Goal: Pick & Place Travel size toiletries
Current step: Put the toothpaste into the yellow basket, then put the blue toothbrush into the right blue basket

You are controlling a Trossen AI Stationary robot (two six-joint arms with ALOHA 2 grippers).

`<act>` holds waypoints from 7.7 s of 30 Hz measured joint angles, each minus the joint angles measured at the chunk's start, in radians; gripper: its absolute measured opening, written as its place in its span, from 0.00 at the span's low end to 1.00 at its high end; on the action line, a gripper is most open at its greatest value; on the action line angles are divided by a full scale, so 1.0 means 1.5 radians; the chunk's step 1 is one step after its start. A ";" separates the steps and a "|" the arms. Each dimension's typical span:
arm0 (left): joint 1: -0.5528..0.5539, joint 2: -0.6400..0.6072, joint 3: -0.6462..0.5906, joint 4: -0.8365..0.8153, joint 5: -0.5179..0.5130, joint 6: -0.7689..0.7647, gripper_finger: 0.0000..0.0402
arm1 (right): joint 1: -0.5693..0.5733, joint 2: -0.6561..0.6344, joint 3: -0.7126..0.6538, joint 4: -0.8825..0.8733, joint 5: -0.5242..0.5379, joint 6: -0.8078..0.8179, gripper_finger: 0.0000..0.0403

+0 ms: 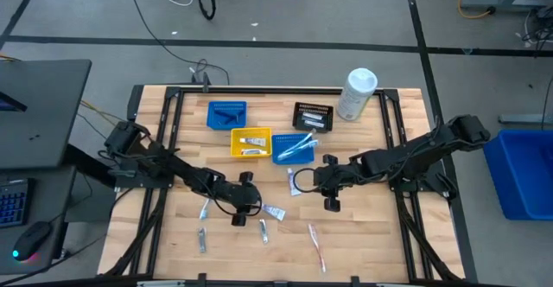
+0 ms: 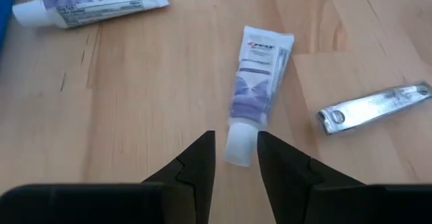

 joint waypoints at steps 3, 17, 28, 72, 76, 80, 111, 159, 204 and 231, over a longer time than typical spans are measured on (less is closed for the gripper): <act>0.000 0.000 0.000 0.000 -0.003 0.009 0.30 | 0.000 0.000 0.000 0.000 0.000 0.000 0.26; 0.000 0.000 0.000 0.001 -0.005 0.037 0.43 | 0.000 0.000 0.000 0.001 0.000 -0.001 0.26; 0.000 0.057 0.011 0.041 0.015 0.055 0.43 | 0.000 0.001 0.000 0.033 0.000 -0.024 0.26; 0.198 -0.261 0.017 -0.300 -0.171 0.001 0.21 | 0.000 0.001 0.000 0.035 0.000 -0.029 0.26; 0.277 -0.240 0.017 -0.338 -0.102 0.042 0.19 | 0.000 0.001 0.000 0.036 0.000 -0.029 0.26; 0.330 -0.216 0.017 -0.374 -0.071 0.047 0.20 | 0.000 0.001 0.000 0.039 0.000 -0.029 0.26; 0.273 -0.205 0.055 -0.277 -0.072 0.007 0.32 | 0.000 0.000 0.000 0.127 0.000 -0.030 0.27; -0.033 -0.086 0.063 -0.728 -0.010 -0.904 0.45 | 0.000 0.000 0.000 0.134 0.000 -0.052 0.28; 0.185 -0.063 0.361 -0.228 -0.087 0.009 0.07 | 0.001 -0.043 0.000 -0.236 0.022 0.177 0.27; 0.330 0.119 0.357 -0.140 -0.037 0.069 0.17 | -0.001 -0.046 0.000 -0.232 0.053 0.145 0.27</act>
